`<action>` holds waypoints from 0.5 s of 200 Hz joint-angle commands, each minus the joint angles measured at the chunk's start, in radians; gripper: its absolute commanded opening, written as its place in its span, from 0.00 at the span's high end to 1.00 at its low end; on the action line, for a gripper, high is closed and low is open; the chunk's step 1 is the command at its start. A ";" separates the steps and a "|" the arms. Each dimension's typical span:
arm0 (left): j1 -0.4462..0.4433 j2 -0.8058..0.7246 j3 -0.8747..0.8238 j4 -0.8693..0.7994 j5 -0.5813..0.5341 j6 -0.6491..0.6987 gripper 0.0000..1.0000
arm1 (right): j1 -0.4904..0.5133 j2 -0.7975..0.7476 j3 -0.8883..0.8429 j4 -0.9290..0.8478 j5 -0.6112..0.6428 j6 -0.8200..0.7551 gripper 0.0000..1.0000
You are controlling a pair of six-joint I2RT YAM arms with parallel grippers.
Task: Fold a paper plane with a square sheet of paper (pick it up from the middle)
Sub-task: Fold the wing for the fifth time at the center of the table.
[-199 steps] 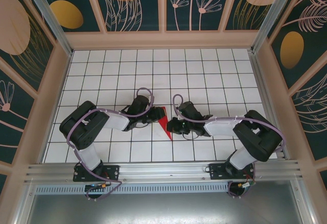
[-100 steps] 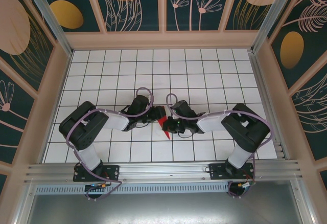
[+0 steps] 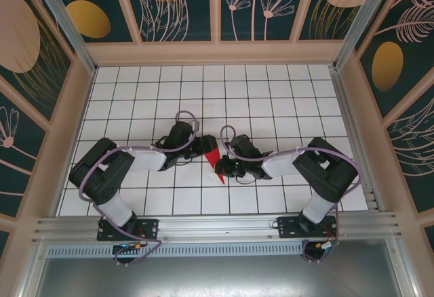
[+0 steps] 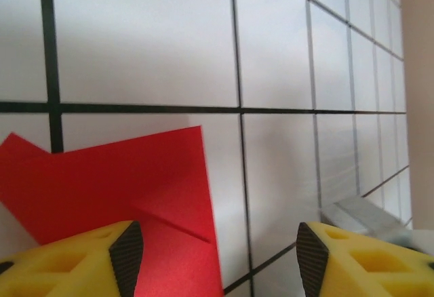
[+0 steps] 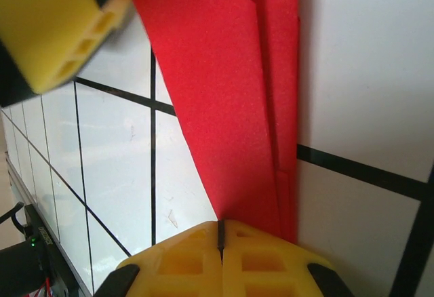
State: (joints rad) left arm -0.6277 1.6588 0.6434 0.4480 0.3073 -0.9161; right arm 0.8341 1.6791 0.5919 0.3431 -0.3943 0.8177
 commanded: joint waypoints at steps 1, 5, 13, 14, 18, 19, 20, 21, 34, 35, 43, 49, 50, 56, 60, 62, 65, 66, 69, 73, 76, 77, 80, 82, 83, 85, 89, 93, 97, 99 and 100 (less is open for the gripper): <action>0.002 -0.041 -0.003 0.003 0.037 0.026 0.35 | 0.010 0.035 -0.060 -0.130 0.047 -0.001 0.94; 0.002 -0.041 -0.005 0.008 0.038 0.026 0.35 | 0.009 0.037 -0.060 -0.129 0.045 0.000 0.94; 0.002 -0.036 -0.005 0.013 0.030 0.028 0.35 | 0.010 0.042 -0.060 -0.125 0.043 0.001 0.94; 0.002 -0.035 -0.005 0.013 0.029 0.029 0.35 | 0.010 0.043 -0.060 -0.123 0.042 0.001 0.94; 0.003 -0.031 -0.005 0.011 0.023 0.030 0.35 | 0.009 0.044 -0.060 -0.122 0.040 0.001 0.94; 0.002 -0.028 -0.004 0.010 0.022 0.031 0.35 | 0.009 0.044 -0.060 -0.122 0.040 0.001 0.94; 0.002 -0.027 -0.004 0.010 0.021 0.031 0.35 | 0.009 0.045 -0.060 -0.122 0.040 0.001 0.94; 0.003 -0.024 -0.004 0.009 0.019 0.032 0.35 | 0.009 0.046 -0.060 -0.120 0.040 0.001 0.94; 0.002 0.003 0.010 0.001 0.013 0.042 0.35 | 0.008 0.046 -0.058 -0.120 0.038 0.000 0.94; 0.002 0.004 0.011 0.001 0.014 0.041 0.35 | 0.008 0.046 -0.058 -0.120 0.038 0.000 0.94; 0.003 0.022 0.015 0.007 0.015 0.042 0.36 | 0.008 0.045 -0.059 -0.121 0.038 0.000 0.94; 0.002 0.033 0.015 0.013 0.014 0.042 0.36 | 0.008 0.045 -0.058 -0.122 0.039 0.001 0.94; 0.003 0.035 0.015 0.013 0.013 0.042 0.36 | 0.008 0.044 -0.059 -0.123 0.038 0.001 0.94; 0.002 0.042 0.016 0.012 0.003 0.043 0.36 | 0.007 0.045 -0.060 -0.123 0.038 0.001 0.94; 0.004 0.046 0.016 0.009 -0.007 0.045 0.36 | 0.007 0.045 -0.061 -0.122 0.037 0.000 0.94; 0.004 0.047 0.015 0.008 -0.012 0.046 0.36 | 0.008 0.045 -0.061 -0.122 0.037 0.001 0.94; 0.006 0.048 0.016 0.006 -0.021 0.046 0.37 | 0.008 0.045 -0.061 -0.122 0.036 -0.001 0.94; 0.006 0.048 0.015 0.005 -0.024 0.047 0.37 | 0.008 0.045 -0.061 -0.122 0.036 -0.001 0.94; 0.007 0.049 0.015 0.003 -0.034 0.049 0.37 | 0.007 0.043 -0.062 -0.124 0.035 -0.001 0.94; 0.009 0.049 0.015 -0.002 -0.048 0.049 0.37 | 0.008 0.044 -0.065 -0.122 0.034 -0.001 0.94; 0.012 0.049 0.016 -0.009 -0.058 0.051 0.37 | 0.007 0.043 -0.066 -0.122 0.034 -0.003 0.94; 0.012 0.049 0.016 -0.011 -0.062 0.050 0.37 | 0.008 0.043 -0.067 -0.122 0.033 -0.003 0.94; 0.014 0.049 0.017 -0.015 -0.070 0.050 0.37 | 0.008 0.042 -0.068 -0.123 0.032 -0.002 0.94; 0.016 0.049 0.018 -0.017 -0.076 0.051 0.37 | 0.008 0.042 -0.069 -0.124 0.032 -0.003 0.94; 0.016 0.050 0.018 -0.018 -0.078 0.052 0.37 | 0.007 0.042 -0.070 -0.124 0.032 -0.003 0.94; 0.019 0.050 0.017 -0.018 -0.081 0.052 0.37 | 0.008 0.041 -0.071 -0.124 0.032 -0.004 0.94; 0.023 0.077 0.016 -0.017 -0.083 0.052 0.37 | 0.008 0.040 -0.073 -0.125 0.031 -0.005 0.94; 0.028 0.079 0.015 -0.017 -0.083 0.051 0.37 | 0.008 0.038 -0.075 -0.127 0.031 -0.005 0.94; 0.034 0.081 0.015 -0.015 -0.083 0.052 0.37 | 0.008 0.037 -0.077 -0.128 0.031 -0.006 0.94; 0.035 0.082 0.015 -0.015 -0.084 0.052 0.37 | 0.008 0.036 -0.078 -0.129 0.030 -0.007 0.94; 0.037 0.082 0.015 -0.015 -0.085 0.052 0.37 | 0.007 0.036 -0.078 -0.130 0.029 -0.008 0.94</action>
State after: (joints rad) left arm -0.6201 1.7065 0.6460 0.4488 0.2794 -0.8906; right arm 0.8341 1.6783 0.5758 0.3752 -0.3943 0.8181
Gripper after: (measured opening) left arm 0.630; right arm 0.065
